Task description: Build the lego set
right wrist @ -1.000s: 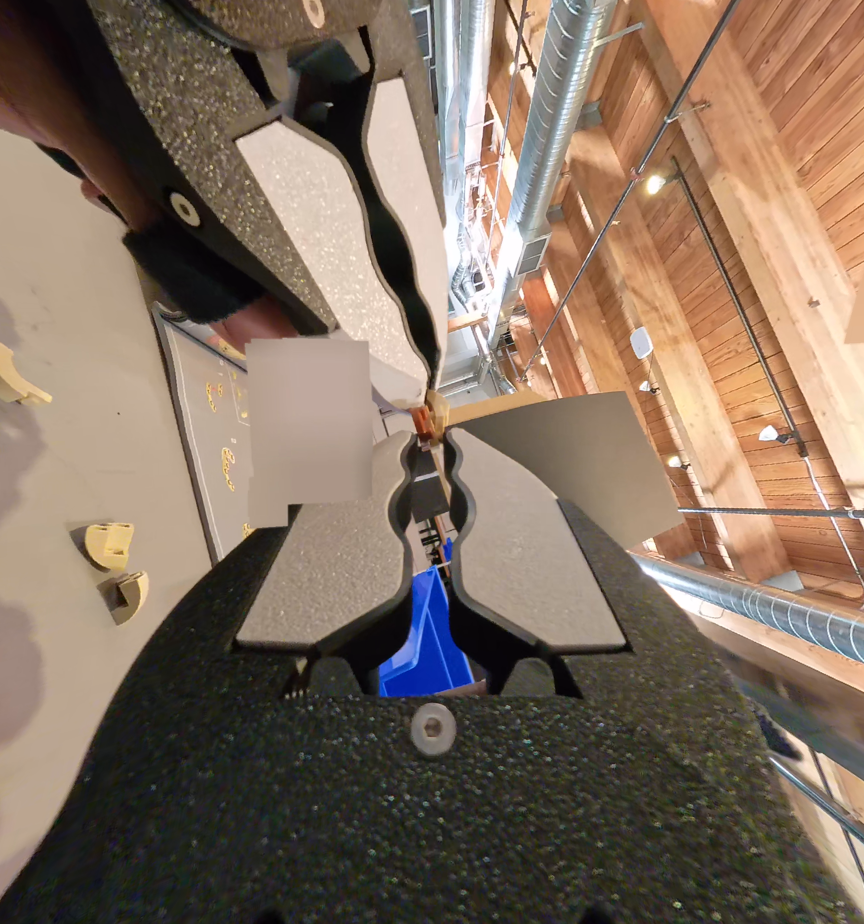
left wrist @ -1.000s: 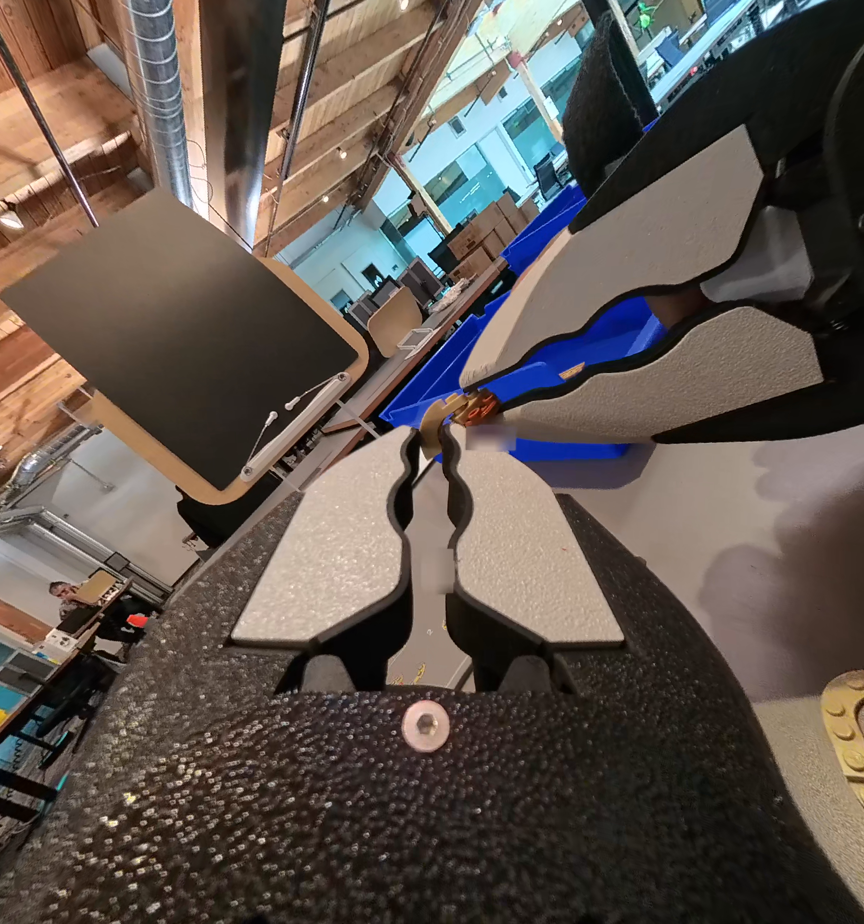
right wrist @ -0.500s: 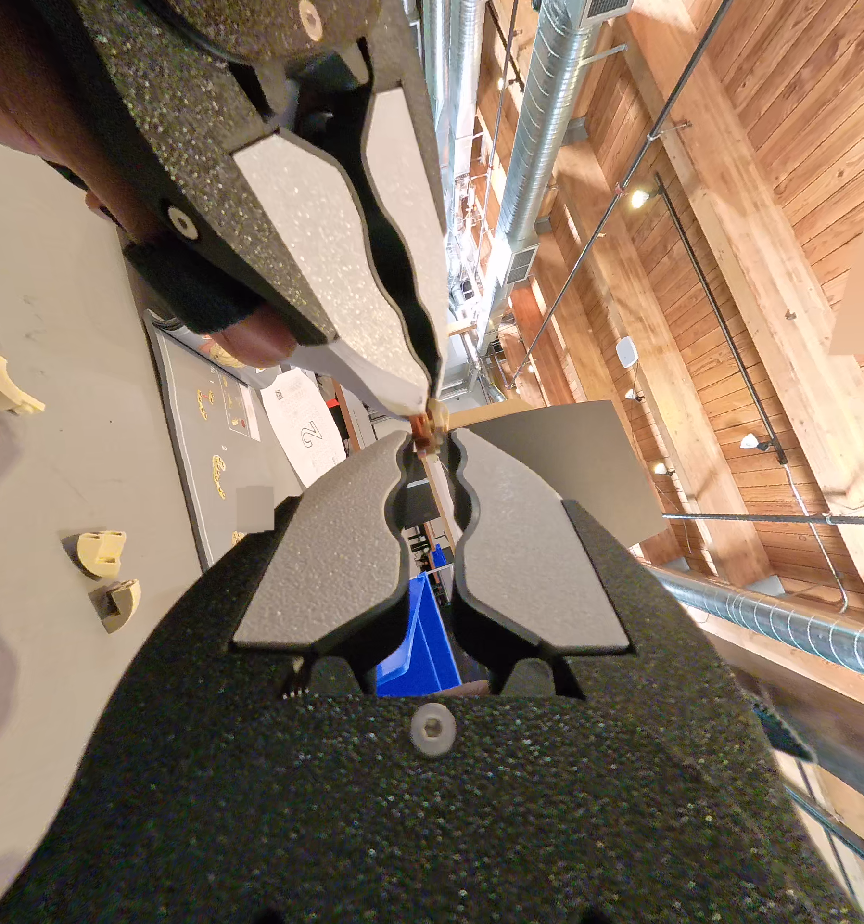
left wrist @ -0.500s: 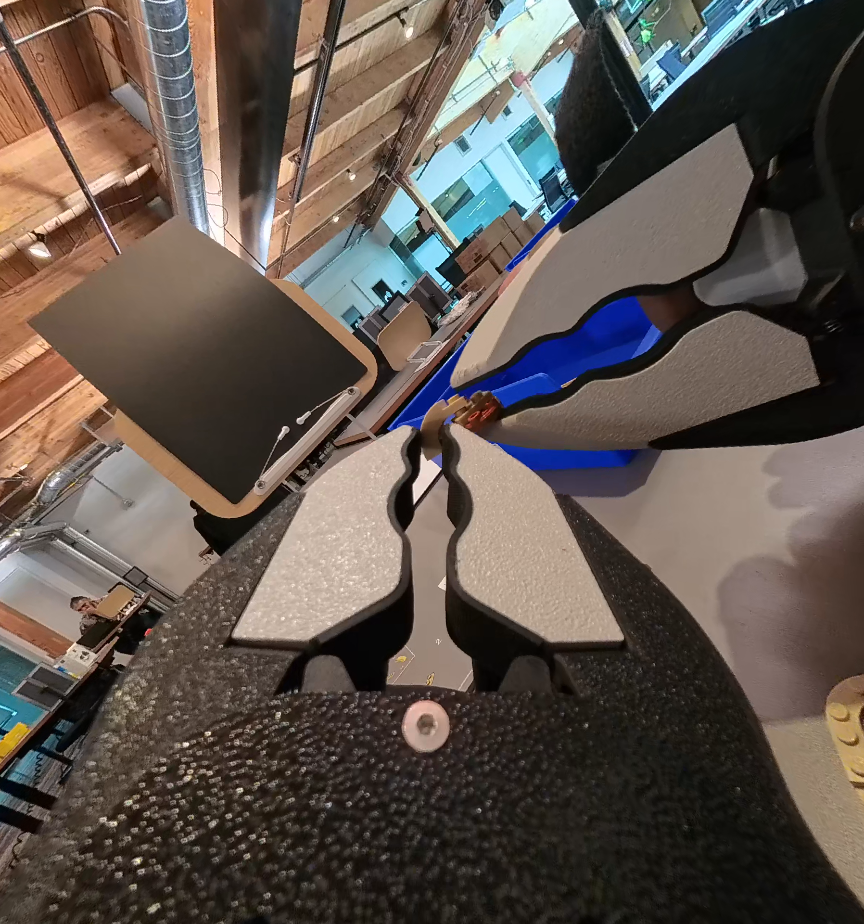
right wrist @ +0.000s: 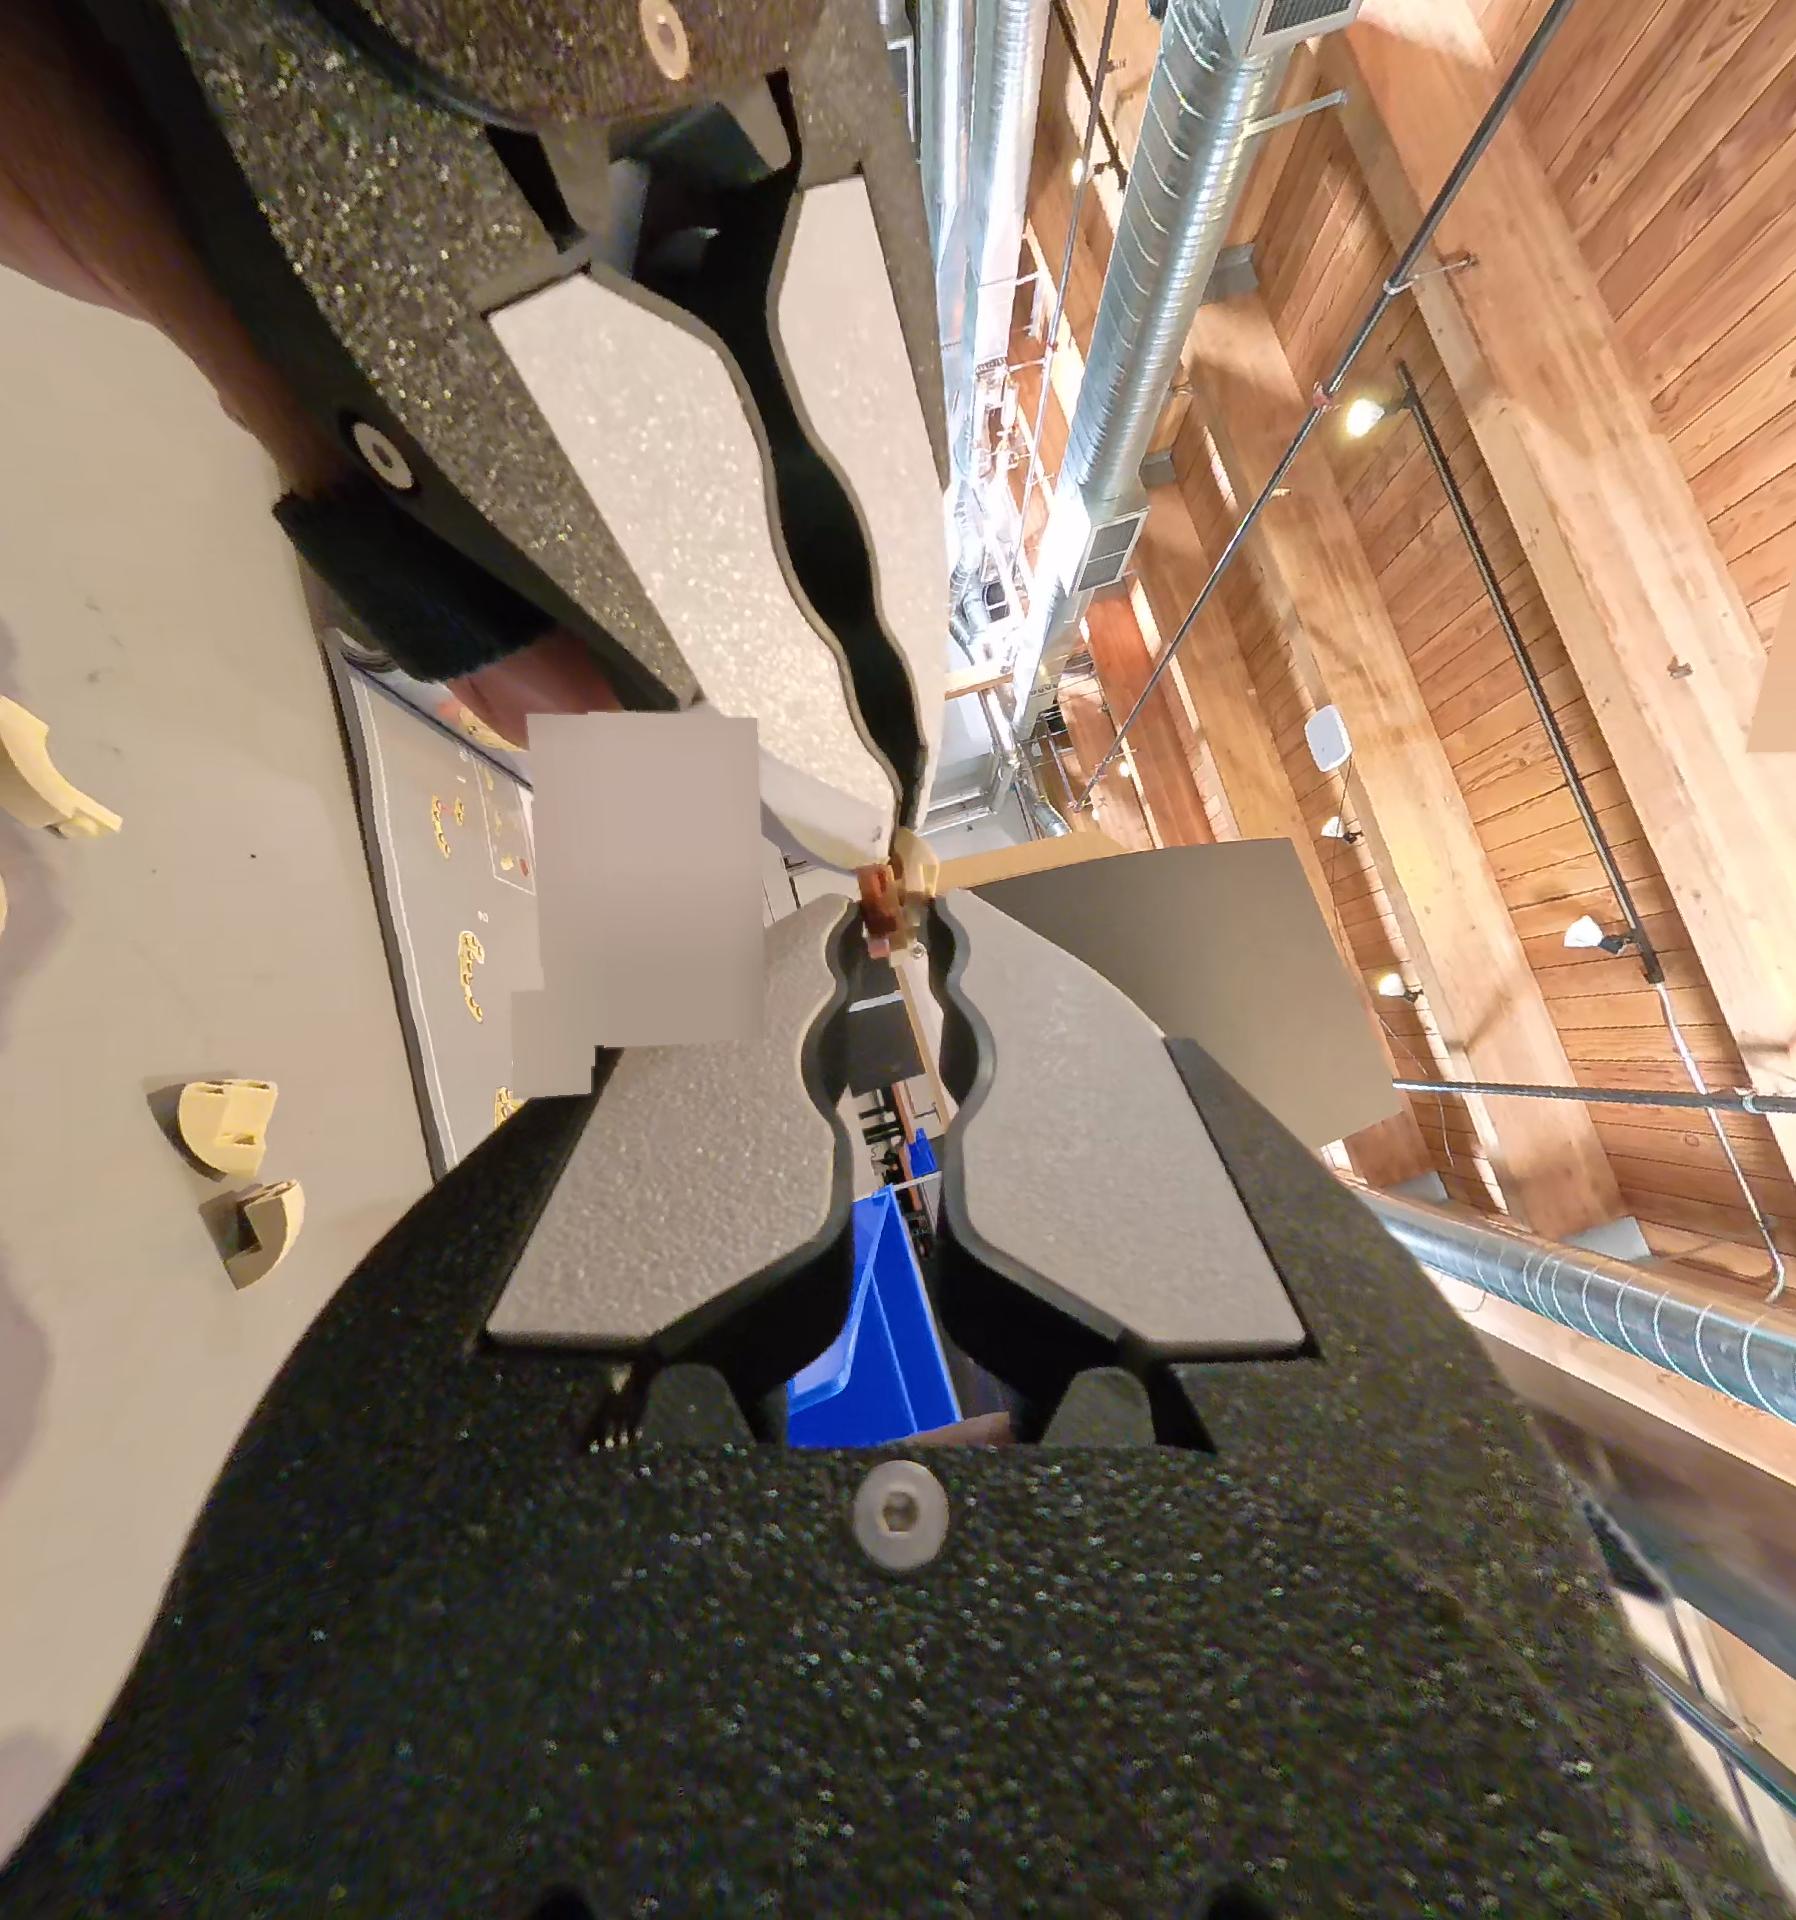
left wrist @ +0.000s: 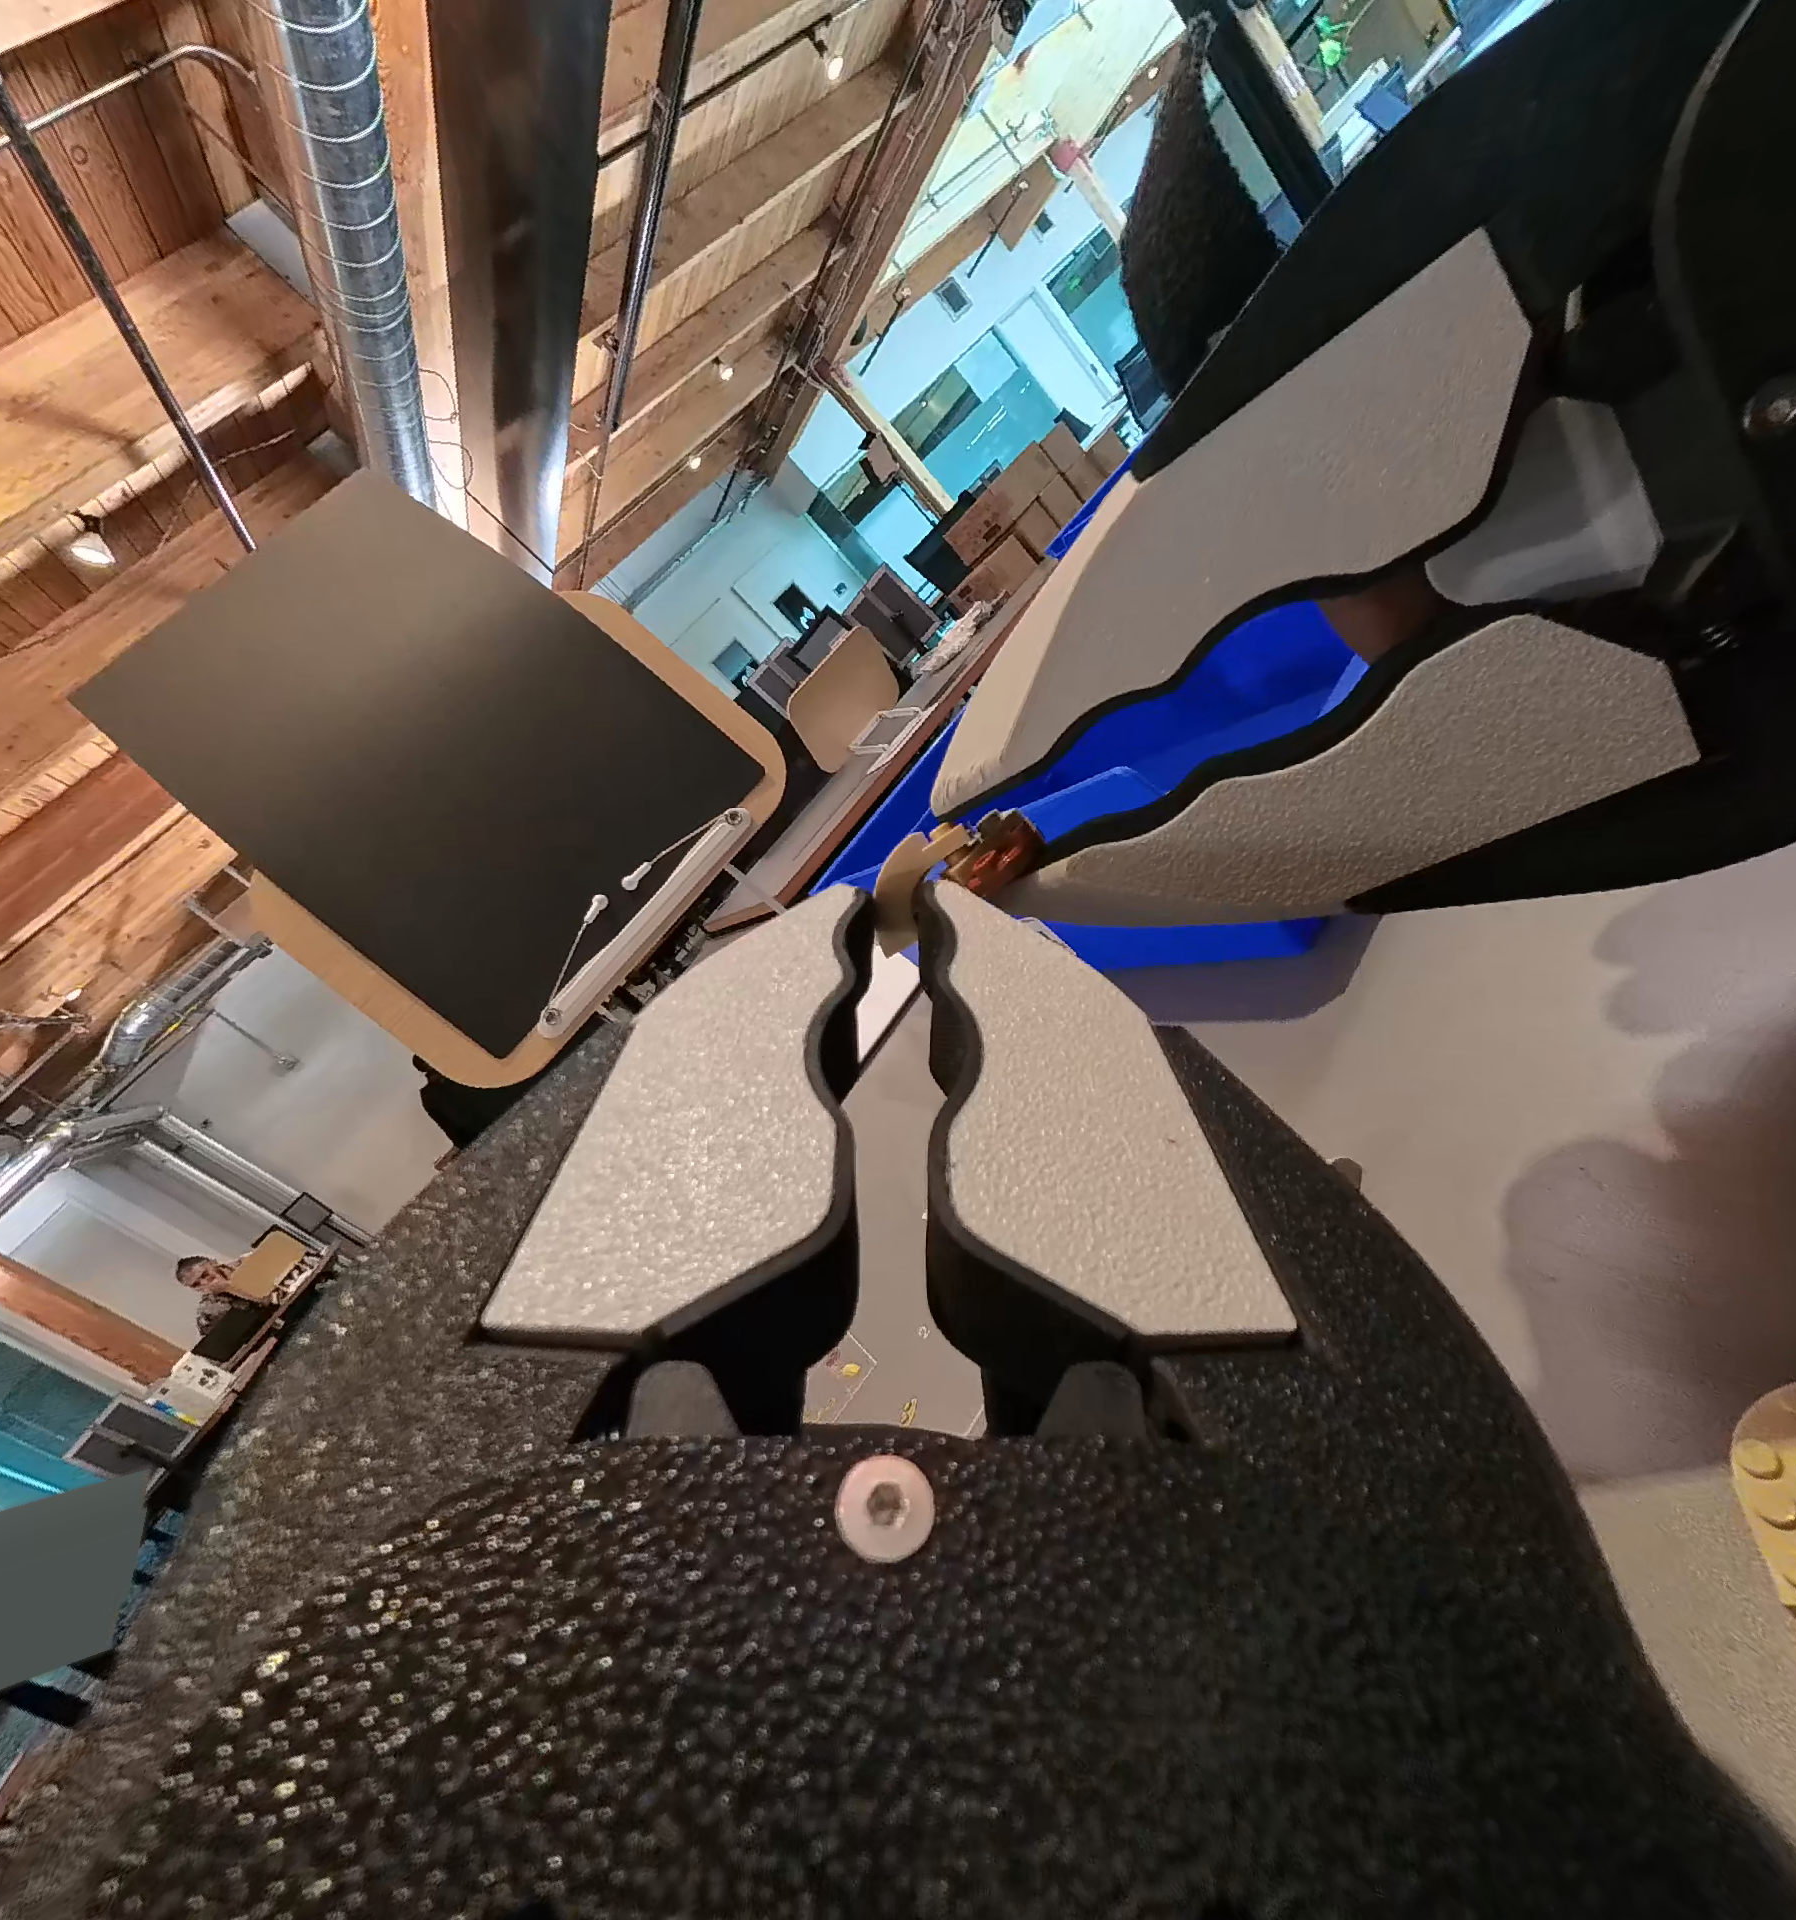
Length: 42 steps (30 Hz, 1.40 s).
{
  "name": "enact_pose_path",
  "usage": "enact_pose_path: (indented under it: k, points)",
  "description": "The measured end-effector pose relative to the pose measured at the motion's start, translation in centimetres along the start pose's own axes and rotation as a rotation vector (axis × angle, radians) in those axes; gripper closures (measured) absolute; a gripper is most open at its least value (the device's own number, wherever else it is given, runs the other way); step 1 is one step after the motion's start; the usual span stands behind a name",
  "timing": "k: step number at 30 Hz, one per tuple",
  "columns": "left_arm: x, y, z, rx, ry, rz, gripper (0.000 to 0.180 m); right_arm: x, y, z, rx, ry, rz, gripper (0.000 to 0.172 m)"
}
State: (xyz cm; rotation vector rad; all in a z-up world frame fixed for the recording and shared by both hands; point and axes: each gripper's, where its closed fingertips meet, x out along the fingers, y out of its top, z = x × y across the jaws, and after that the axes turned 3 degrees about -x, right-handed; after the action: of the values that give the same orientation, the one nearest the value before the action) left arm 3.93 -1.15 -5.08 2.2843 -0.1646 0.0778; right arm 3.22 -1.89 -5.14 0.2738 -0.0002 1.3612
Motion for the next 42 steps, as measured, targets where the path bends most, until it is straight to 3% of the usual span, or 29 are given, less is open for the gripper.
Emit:
enact_pose_path:
  k: [12, 16, 19, 22, 25, 28, 30, 36, 42]
  points:
    - [-0.3, 0.2, -0.2, -0.011, -0.057, 0.039, 0.171, -0.1, 0.1, 0.2, 0.030, 0.006, 0.011, 0.161]
    - [-0.6, 0.4, -0.1, -0.072, -0.141, 0.081, 0.166, -0.1, 0.0, 0.2, 0.047, 0.010, 0.016, 0.161]
    - [-1.1, 0.9, -0.6, -0.216, -0.255, 0.142, 0.161, -0.2, 0.1, 0.1, 0.052, 0.017, 0.035, 0.161]
    - [-1.9, 1.6, -1.1, -0.488, -0.447, 0.208, 0.159, -0.4, 0.6, -0.1, 0.054, 0.031, 0.071, 0.161]
    - [-1.8, 1.1, -0.8, -0.750, -0.620, 0.171, 0.150, -0.6, 1.3, -0.5, 0.048, 0.049, 0.118, 0.161]
    - [-2.1, 0.6, 0.8, -0.849, -0.742, 0.149, 0.152, -0.8, 1.8, -0.6, 0.043, 0.056, 0.138, 0.161]
    - [-2.4, 0.7, 1.5, -0.888, -0.792, 0.157, 0.163, -0.8, 1.8, -0.6, 0.041, 0.055, 0.136, 0.161]
    - [-2.2, 0.8, 1.3, -0.911, -0.753, 0.174, 0.170, -0.7, 1.4, -0.3, 0.044, 0.051, 0.119, 0.161]
    - [-1.6, 0.6, 1.1, -0.825, -0.639, 0.146, 0.171, -0.4, 0.8, -0.2, 0.040, 0.040, 0.074, 0.161]
